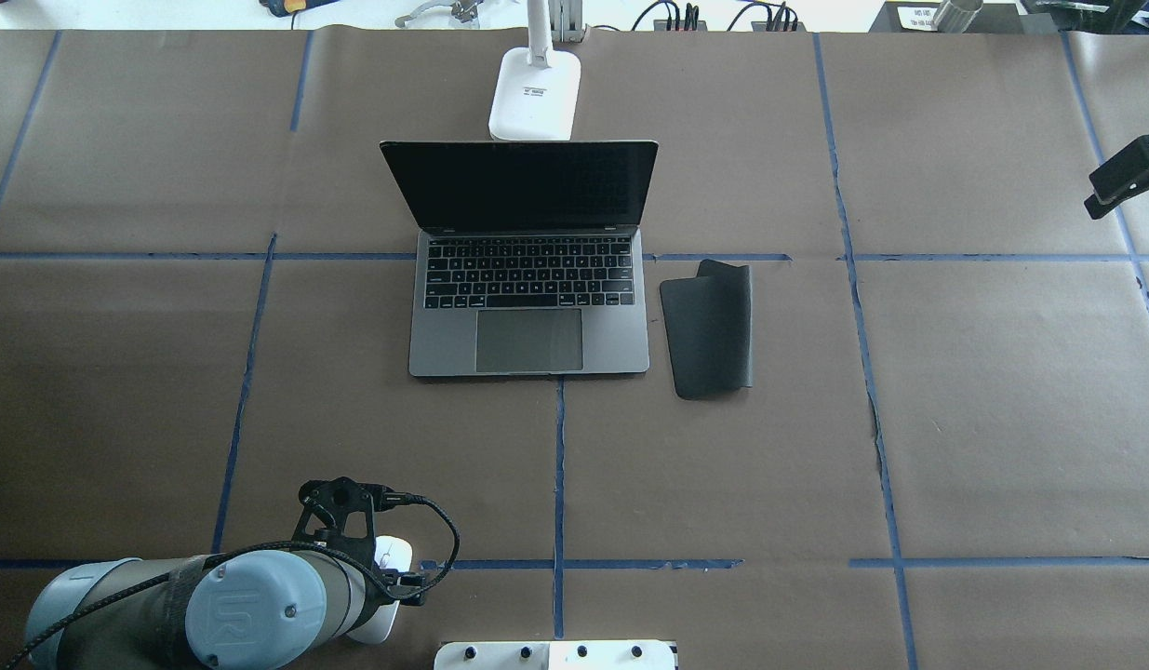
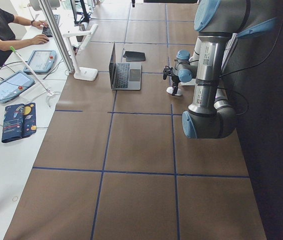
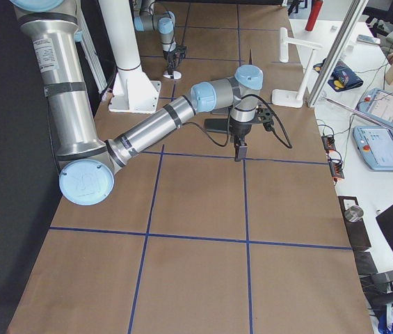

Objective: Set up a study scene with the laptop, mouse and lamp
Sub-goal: 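Grasp the white mouse with the left gripper while the right arm retracts, then carry the white mouse with the left gripper over the mouse pad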

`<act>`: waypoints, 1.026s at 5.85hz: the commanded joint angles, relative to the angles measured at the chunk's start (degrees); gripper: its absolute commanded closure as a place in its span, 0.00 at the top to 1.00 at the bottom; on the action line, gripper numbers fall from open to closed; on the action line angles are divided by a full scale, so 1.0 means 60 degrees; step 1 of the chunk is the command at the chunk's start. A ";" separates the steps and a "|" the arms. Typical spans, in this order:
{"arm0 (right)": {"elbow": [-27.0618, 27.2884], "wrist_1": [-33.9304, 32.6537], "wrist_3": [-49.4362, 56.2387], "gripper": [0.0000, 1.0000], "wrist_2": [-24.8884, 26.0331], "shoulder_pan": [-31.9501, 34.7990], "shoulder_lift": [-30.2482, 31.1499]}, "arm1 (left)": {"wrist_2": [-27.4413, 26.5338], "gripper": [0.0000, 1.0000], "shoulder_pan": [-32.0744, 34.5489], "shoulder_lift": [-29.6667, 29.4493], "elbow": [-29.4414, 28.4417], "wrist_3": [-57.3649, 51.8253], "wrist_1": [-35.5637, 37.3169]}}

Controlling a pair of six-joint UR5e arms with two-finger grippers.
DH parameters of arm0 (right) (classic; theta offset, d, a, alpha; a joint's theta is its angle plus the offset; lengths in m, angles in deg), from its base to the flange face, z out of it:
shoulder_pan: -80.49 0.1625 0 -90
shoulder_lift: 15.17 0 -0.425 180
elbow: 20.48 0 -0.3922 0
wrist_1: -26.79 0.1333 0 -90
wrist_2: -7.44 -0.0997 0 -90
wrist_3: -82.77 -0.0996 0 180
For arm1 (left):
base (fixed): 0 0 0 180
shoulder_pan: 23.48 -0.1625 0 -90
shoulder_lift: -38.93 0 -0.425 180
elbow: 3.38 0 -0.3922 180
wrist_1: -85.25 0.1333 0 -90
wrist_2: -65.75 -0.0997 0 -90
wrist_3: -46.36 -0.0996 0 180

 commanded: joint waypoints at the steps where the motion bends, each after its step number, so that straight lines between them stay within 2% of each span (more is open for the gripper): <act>1: 0.0007 -0.0043 0.0000 1.00 -0.0001 0.0121 -0.0017 | -0.0012 0.32 -0.0007 0.0005 0.0012 -0.0016 0.0015; 2: 0.0007 -0.0057 0.0000 1.00 -0.0001 0.0166 -0.0032 | 0.0133 0.15 0.0036 0.0020 0.0259 -0.0031 0.0073; 3: -0.0022 -0.0014 0.0015 1.00 -0.0016 0.0210 0.0012 | 0.0526 0.09 0.0370 0.0006 0.0696 -0.0045 0.0494; 4: -0.0022 0.0015 0.0464 1.00 0.0086 0.0341 0.0215 | 0.0544 0.08 0.0562 -0.0328 0.1063 -0.0132 0.1325; 6: -0.0095 0.0059 0.2511 1.00 0.0014 0.1261 0.1194 | 0.0559 0.05 0.1426 -0.2503 0.0399 -0.0675 0.2033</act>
